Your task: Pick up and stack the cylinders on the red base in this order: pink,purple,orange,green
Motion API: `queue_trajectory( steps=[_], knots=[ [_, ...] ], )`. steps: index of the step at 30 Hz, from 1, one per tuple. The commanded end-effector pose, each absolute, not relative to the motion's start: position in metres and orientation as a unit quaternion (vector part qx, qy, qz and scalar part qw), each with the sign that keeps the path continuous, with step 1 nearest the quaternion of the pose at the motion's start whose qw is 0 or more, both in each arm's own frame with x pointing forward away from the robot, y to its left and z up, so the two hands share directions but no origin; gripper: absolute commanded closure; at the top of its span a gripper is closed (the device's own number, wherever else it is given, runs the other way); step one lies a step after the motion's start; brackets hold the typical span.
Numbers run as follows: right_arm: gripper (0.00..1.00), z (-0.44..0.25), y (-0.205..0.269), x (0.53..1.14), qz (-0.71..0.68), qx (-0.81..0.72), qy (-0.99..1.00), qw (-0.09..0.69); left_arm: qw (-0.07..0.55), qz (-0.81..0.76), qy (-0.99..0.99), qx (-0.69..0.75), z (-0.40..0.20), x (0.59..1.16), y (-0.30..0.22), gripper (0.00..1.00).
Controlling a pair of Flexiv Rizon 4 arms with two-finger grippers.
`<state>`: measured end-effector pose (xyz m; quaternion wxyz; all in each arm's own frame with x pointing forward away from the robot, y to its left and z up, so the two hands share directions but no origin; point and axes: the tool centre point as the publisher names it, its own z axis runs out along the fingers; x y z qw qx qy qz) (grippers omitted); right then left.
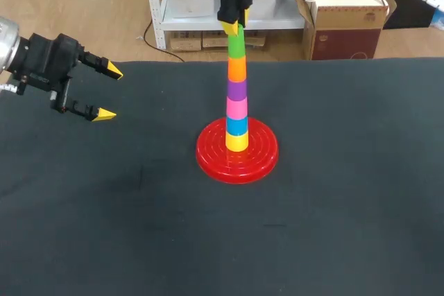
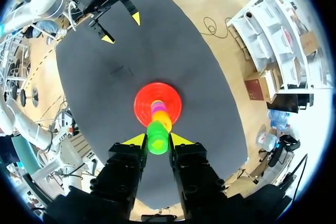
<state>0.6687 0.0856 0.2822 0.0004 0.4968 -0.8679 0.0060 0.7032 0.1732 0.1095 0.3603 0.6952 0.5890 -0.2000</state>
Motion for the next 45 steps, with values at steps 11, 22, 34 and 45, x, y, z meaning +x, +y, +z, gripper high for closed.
queue_trajectory(
  steps=[11, 22, 34, 45],
  knots=[
    [1.0, 0.282, 0.084, 0.676, 0.01, 0.497, -0.867, 0.009, 0.363, -0.199, 0.588, 0.695, 0.109, 0.702, 0.174, 0.0],
    [1.0, 0.278, 0.087, 0.68, 0.0, 0.505, -0.863, 0.01, 0.363, -0.199, 0.588, 0.695, 0.109, 0.702, 0.174, 0.0],
    [1.0, 0.27, 0.086, 0.67, -0.004, 0.495, -0.869, 0.015, 0.363, -0.199, 0.588, 0.695, 0.109, 0.702, 0.174, 0.0],
    [1.0, 0.251, 0.092, 0.658, -0.015, 0.48, -0.877, 0.003, 0.363, -0.199, 0.588, 0.695, 0.109, 0.702, 0.174, 0.0]
  ],
)
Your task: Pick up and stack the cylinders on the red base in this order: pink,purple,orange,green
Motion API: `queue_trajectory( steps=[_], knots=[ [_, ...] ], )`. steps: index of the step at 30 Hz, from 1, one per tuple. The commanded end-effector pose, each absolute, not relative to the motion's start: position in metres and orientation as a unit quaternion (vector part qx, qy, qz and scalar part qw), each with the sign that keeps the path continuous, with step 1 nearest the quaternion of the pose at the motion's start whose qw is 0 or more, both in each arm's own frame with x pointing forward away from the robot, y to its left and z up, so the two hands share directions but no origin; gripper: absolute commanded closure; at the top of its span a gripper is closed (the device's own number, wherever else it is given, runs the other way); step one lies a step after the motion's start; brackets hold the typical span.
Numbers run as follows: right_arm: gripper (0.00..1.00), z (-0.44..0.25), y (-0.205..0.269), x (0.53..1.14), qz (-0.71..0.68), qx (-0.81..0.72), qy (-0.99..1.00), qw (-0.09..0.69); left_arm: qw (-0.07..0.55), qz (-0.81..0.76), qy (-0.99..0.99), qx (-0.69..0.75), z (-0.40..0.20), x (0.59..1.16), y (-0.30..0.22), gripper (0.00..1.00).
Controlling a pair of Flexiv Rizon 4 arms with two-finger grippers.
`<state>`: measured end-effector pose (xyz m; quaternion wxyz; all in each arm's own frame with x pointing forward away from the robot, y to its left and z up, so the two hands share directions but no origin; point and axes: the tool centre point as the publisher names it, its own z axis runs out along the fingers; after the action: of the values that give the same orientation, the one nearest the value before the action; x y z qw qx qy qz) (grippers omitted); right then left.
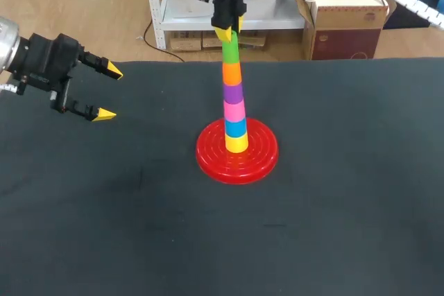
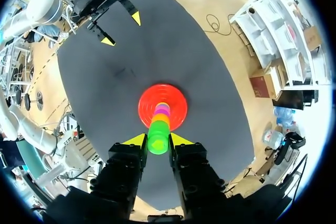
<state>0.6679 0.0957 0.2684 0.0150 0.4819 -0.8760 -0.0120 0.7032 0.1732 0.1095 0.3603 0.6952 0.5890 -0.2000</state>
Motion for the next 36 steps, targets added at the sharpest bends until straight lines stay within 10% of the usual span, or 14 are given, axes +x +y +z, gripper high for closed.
queue_trajectory(
  steps=[1, 10, 11, 12, 36],
  knots=[
    [1.0, 0.25, 0.092, 0.657, -0.015, 0.479, -0.878, 0.003, 0.363, -0.199, 0.588, 0.695, 0.109, 0.702, 0.174, 0.0],
    [0.91, 0.251, 0.084, 0.654, -0.011, 0.464, -0.886, -0.01, 0.363, -0.199, 0.588, 0.695, 0.109, 0.702, 0.174, 0.0],
    [0.72, 0.254, 0.083, 0.654, -0.009, 0.461, -0.887, -0.013, 0.363, -0.199, 0.588, 0.695, 0.109, 0.702, 0.174, 0.0],
    [0.0, 0.258, 0.082, 0.655, -0.006, 0.458, -0.889, -0.021, 0.363, -0.199, 0.588, 0.695, 0.109, 0.702, 0.174, 0.0],
    [0.0, 0.279, 0.043, 0.658, -0.088, 0.376, -0.886, -0.257, 0.363, -0.199, 0.588, 0.695, 0.109, 0.702, 0.174, 0.0]
  ],
)
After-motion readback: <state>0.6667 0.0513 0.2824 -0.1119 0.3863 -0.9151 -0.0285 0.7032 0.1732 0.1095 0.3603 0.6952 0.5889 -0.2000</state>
